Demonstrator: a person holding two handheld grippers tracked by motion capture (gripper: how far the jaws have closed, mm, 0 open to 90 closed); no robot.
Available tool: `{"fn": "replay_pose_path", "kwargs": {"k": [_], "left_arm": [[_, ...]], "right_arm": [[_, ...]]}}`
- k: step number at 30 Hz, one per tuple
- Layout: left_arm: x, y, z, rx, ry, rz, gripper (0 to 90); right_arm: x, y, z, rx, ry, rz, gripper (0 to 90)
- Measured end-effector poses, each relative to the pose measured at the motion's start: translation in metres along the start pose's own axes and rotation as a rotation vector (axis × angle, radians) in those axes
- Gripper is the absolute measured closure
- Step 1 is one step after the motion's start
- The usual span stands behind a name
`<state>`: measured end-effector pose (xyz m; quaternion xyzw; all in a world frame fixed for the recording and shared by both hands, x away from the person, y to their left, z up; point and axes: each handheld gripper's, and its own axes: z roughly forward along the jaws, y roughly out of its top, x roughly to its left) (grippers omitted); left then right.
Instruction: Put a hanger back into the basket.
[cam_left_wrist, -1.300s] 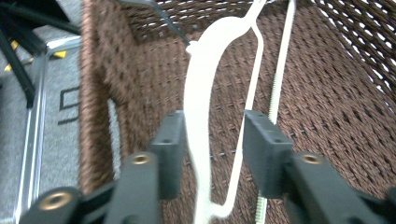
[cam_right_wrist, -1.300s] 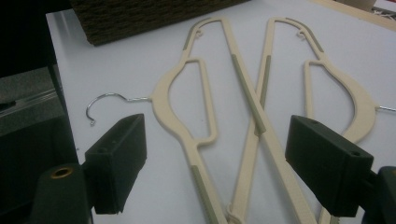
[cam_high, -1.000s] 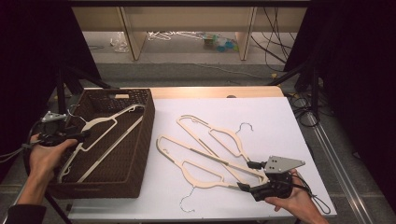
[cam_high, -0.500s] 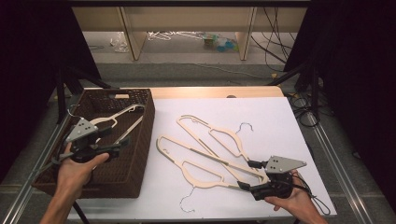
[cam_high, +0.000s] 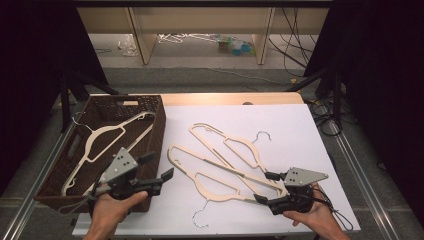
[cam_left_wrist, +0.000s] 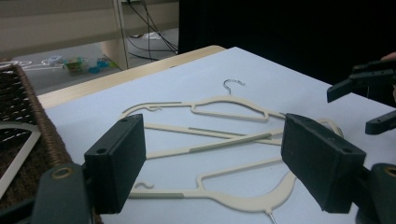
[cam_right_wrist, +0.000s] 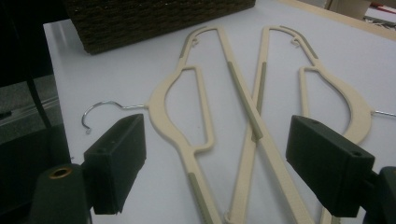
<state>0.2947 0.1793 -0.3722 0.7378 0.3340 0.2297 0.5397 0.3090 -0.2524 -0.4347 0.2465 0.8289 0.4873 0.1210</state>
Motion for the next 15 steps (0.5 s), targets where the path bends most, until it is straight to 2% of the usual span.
{"fn": "replay_pose_path", "kwargs": {"k": [2, 4, 6, 9, 12, 15], "left_arm": [[-0.008, -0.009, 0.005, -0.002, -0.009, -0.021, 22.1], [-0.013, -0.016, 0.008, -0.004, -0.015, -0.016, 22.0], [-0.016, -0.022, 0.01, -0.007, -0.011, 0.005, 21.9], [-0.021, -0.031, 0.013, -0.005, -0.028, 0.002, 21.3], [-0.022, -0.036, 0.015, 0.0, -0.041, 0.032, 20.3], [-0.025, -0.042, 0.016, 0.003, -0.048, 0.021, 19.1]], "right_arm": [[0.0, 0.0, 0.0, -0.003, -0.003, -0.001, 20.8], [0.001, 0.0, 0.0, 0.0, 0.0, 0.011, 20.6], [0.001, 0.0, 0.0, -0.01, -0.011, 0.005, 20.1], [0.001, 0.001, 0.001, -0.024, -0.007, 0.002, 19.4], [0.003, 0.001, 0.0, -0.009, 0.002, 0.009, 17.7], [0.003, 0.001, 0.001, -0.024, 0.0, -0.007, 16.7]]}}
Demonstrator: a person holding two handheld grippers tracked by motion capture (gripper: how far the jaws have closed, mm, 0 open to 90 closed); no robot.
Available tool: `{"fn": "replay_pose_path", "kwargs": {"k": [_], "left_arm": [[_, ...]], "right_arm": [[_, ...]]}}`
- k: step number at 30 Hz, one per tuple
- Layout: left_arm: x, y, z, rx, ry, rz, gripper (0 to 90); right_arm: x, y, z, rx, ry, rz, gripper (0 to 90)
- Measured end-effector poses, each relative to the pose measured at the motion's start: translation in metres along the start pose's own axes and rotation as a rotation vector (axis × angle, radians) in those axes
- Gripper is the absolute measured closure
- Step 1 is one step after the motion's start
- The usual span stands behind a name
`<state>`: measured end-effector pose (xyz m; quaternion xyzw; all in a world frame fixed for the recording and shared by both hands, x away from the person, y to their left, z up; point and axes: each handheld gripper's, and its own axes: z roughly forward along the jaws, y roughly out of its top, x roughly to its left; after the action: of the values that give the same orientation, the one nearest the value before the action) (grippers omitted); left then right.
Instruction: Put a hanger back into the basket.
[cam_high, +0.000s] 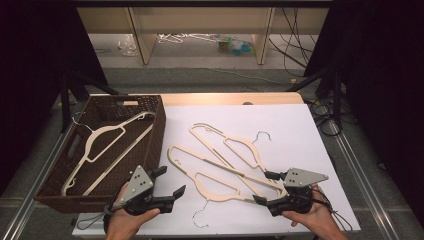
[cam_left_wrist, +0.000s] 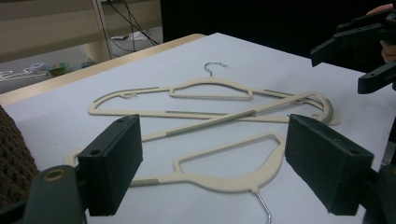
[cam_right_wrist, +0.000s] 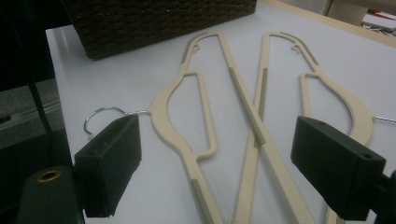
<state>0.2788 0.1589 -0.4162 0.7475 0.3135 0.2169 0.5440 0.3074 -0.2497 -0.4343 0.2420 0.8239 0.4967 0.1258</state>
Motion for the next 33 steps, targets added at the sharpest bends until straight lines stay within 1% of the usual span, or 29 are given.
{"fn": "replay_pose_path", "kwargs": {"k": [1, 4, 5, 6, 7, 8, 9, 10, 11, 13, 15, 16, 17, 18, 19, 20, 22, 23, 24, 26, 27, 29, 31, 33], "left_arm": [[-0.001, -0.002, 0.001, 0.008, -0.008, 0.019, 18.8], [-0.002, -0.005, 0.002, 0.015, -0.012, 0.026, 17.3], [-0.002, -0.005, 0.002, 0.012, -0.022, 0.032, 17.3], [-0.002, -0.006, 0.002, 0.025, -0.017, 0.036, 17.3], [-0.003, -0.007, 0.003, 0.028, -0.021, 0.039, 17.2], [-0.004, -0.008, 0.003, 0.026, -0.022, 0.038, 17.2], [-0.005, -0.009, 0.003, 0.036, -0.027, 0.043, 17.2], [-0.005, -0.009, 0.003, 0.036, -0.032, 0.041, 17.2], [-0.005, -0.01, 0.004, 0.037, -0.028, 0.049, 17.2], [-0.005, -0.01, 0.004, 0.033, -0.032, 0.044, 17.2], [-0.006, -0.01, 0.003, 0.042, -0.024, 0.047, 17.3], [-0.006, -0.011, 0.003, 0.041, -0.027, 0.047, 17.3], [-0.007, -0.012, 0.003, 0.043, -0.031, 0.045, 17.2], [-0.007, -0.012, 0.003, 0.049, -0.034, 0.051, 17.3], [-0.008, -0.012, 0.003, 0.049, -0.036, 0.056, 17.2], [-0.009, -0.012, 0.003, 0.051, -0.041, 0.053, 17.3], [-0.011, -0.013, 0.003, 0.054, -0.044, 0.061, 17.3], [-0.012, -0.013, 0.003, 0.063, -0.052, 0.057, 17.3], [-0.012, -0.014, 0.004, 0.059, -0.059, 0.055, 17.3], [-0.012, -0.015, 0.005, 0.069, -0.055, 0.055, 17.3], [-0.012, -0.016, 0.006, 0.068, -0.063, 0.052, 17.3], [-0.012, -0.016, 0.005, 0.078, -0.051, 0.059, 17.4], [-0.011, -0.016, 0.006, 0.08, -0.059, 0.063, 17.4], [-0.012, -0.017, 0.007, 0.075, -0.062, 0.048, 17.4]], "right_arm": [[0.0, 0.0, 0.0, -0.004, -0.004, 0.004, 16.6], [0.0, 0.0, -0.001, -0.011, -0.009, 0.001, 16.1], [0.0, 0.0, -0.001, -0.011, -0.005, -0.001, 16.0], [0.0, 0.0, -0.001, -0.013, -0.009, 0.0, 16.0], [0.0, 0.0, 0.0, -0.009, -0.008, -0.002, 16.0], [0.0, 0.0, 0.001, -0.01, -0.006, -0.007, 16.0], [0.001, 0.0, 0.002, -0.009, 0.006, -0.008, 16.0], [0.001, 0.0, 0.002, -0.006, -0.006, -0.01, 16.0], [0.001, 0.0, 0.002, -0.001, 0.005, -0.012, 16.0], [0.002, -0.001, 0.003, 0.004, 0.002, -0.01, 16.1], [0.002, -0.001, 0.004, 0.013, 0.003, -0.009, 16.2], [0.002, -0.002, 0.004, 0.021, 0.011, -0.003, 16.2], [0.002, -0.002, 0.006, 0.029, 0.009, -0.005, 16.2], [0.003, -0.003, 0.007, 0.046, 0.018, -0.003, 16.2], [0.003, -0.003, 0.009, 0.057, 0.016, -0.007, 16.2], [0.004, -0.003, 0.011, 0.074, 0.026, -0.006, 16.3], [0.006, -0.004, 0.016, 0.102, 0.036, -0.02, 17.0], [0.007, -0.004, 0.018, 0.119, 0.036, -0.029, 17.8], [0.007, -0.005, 0.021, 0.139, 0.033, -0.041, 18.4], [0.007, -0.005, 0.025, 0.16, 0.041, -0.054, 18.9], [0.008, -0.005, 0.027, 0.179, 0.046, -0.051, 19.7], [0.007, -0.006, 0.032, 0.206, 0.048, -0.077, 22.6], [0.007, -0.007, 0.036, 0.24, 0.053, -0.087, 24.7], [0.007, -0.008, 0.039, 0.276, 0.061, -0.098, 26.3]]}}
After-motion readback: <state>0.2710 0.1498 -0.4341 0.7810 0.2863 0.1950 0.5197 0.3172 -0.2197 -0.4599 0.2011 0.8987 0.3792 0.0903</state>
